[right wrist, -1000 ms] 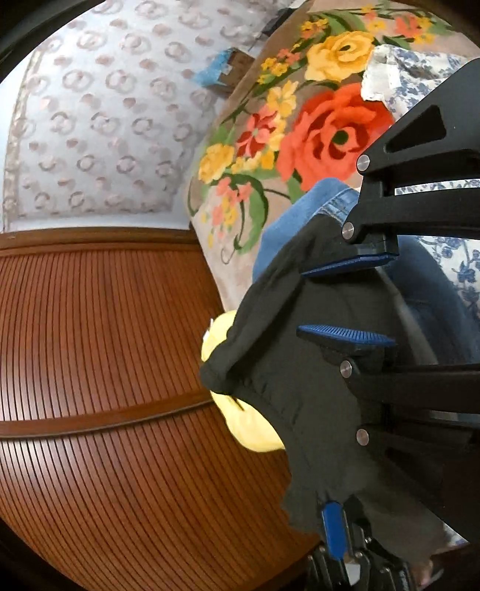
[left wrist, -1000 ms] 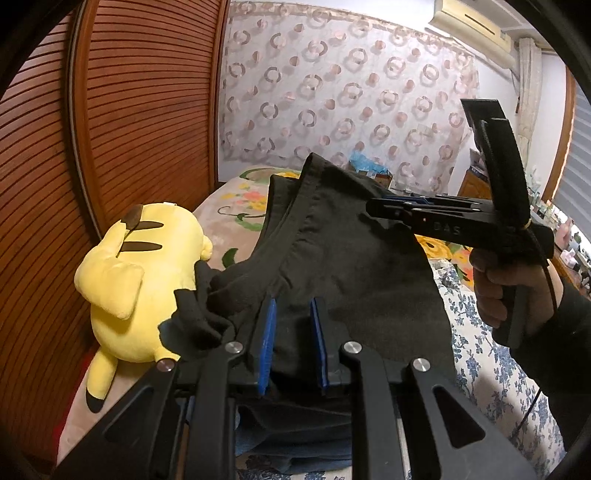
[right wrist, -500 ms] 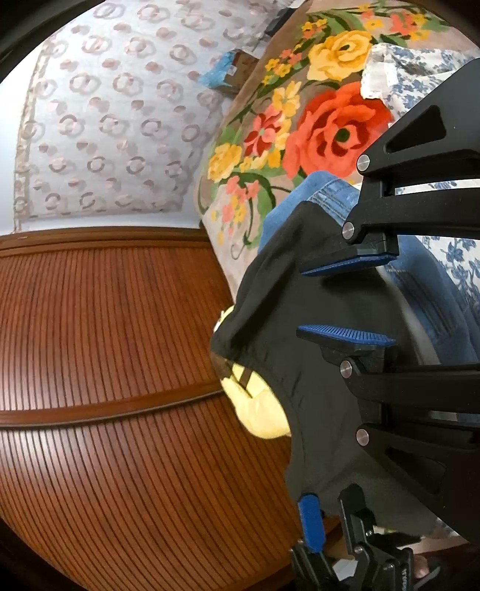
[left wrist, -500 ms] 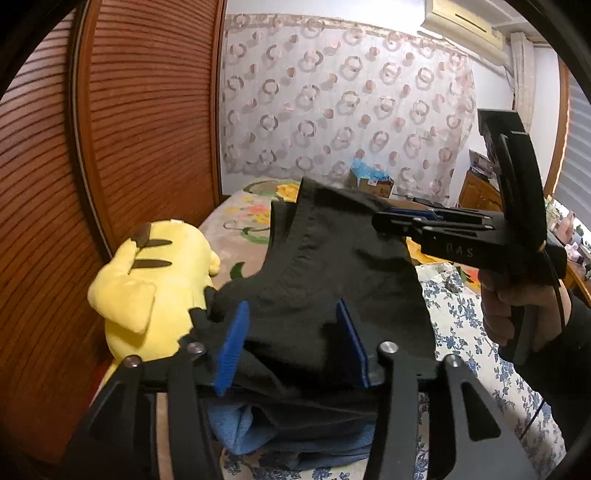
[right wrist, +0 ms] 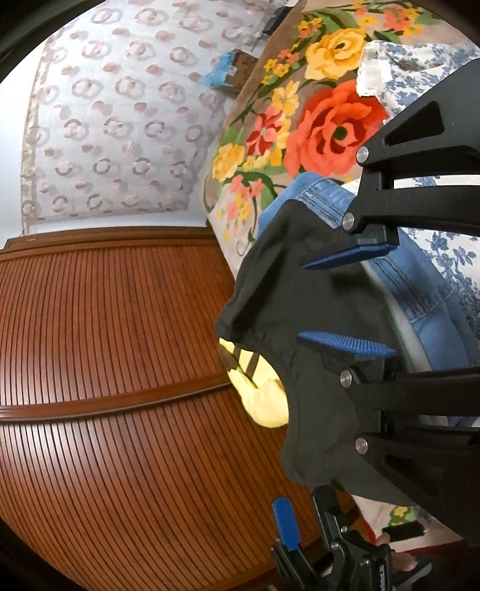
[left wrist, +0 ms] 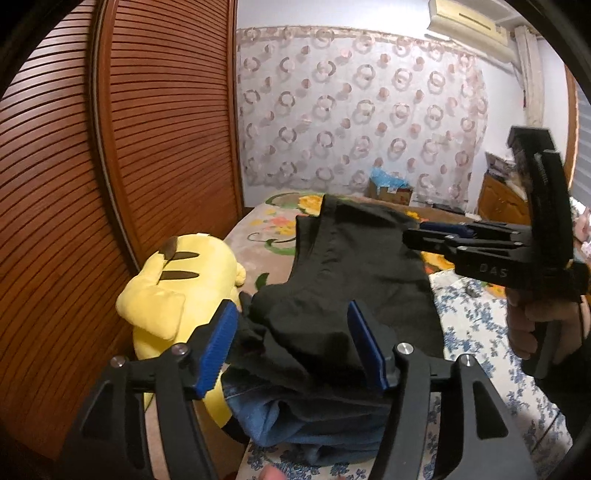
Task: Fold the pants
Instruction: 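Lower the black bundle onto the blue jeans stack with both grippers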
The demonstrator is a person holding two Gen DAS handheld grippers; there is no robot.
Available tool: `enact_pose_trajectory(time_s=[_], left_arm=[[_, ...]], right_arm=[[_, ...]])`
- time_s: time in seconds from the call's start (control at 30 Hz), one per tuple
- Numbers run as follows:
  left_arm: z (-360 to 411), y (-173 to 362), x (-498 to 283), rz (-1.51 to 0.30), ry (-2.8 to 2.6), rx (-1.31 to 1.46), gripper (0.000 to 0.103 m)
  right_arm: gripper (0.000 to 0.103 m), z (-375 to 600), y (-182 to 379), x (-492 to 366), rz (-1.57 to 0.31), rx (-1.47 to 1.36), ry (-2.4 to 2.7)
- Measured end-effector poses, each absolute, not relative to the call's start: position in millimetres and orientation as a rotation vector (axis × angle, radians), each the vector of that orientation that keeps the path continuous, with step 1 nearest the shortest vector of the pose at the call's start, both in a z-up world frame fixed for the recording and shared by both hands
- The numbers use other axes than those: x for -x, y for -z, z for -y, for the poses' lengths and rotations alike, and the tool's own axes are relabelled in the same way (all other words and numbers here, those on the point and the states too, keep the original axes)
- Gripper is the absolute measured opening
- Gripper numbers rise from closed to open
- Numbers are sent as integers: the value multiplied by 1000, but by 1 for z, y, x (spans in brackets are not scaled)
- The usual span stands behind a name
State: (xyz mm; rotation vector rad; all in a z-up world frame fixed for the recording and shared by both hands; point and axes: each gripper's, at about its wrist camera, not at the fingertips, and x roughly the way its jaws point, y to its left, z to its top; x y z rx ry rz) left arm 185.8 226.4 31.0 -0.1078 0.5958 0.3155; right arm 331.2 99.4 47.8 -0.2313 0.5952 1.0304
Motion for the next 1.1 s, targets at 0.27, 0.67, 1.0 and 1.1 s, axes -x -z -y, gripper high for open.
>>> enact_pose_trajectory(time_s=[0.27, 0.67, 1.0, 1.1], left_arm=[[-224, -26, -187, -619, -320, 163, 62], [-216, -23, -174, -609, -333, 178, 62], [-212, -26, -162, -602, -337, 171, 64], [-209, -27, -157, -604, -335, 166, 65]], right_arm=[[55, -98, -48, -316, -583, 227, -1027], [89, -83, -48, -296, -572, 188, -996], [90, -71, -50, -277, -564, 196, -971], [90, -65, -50, -270, -564, 193, -960]])
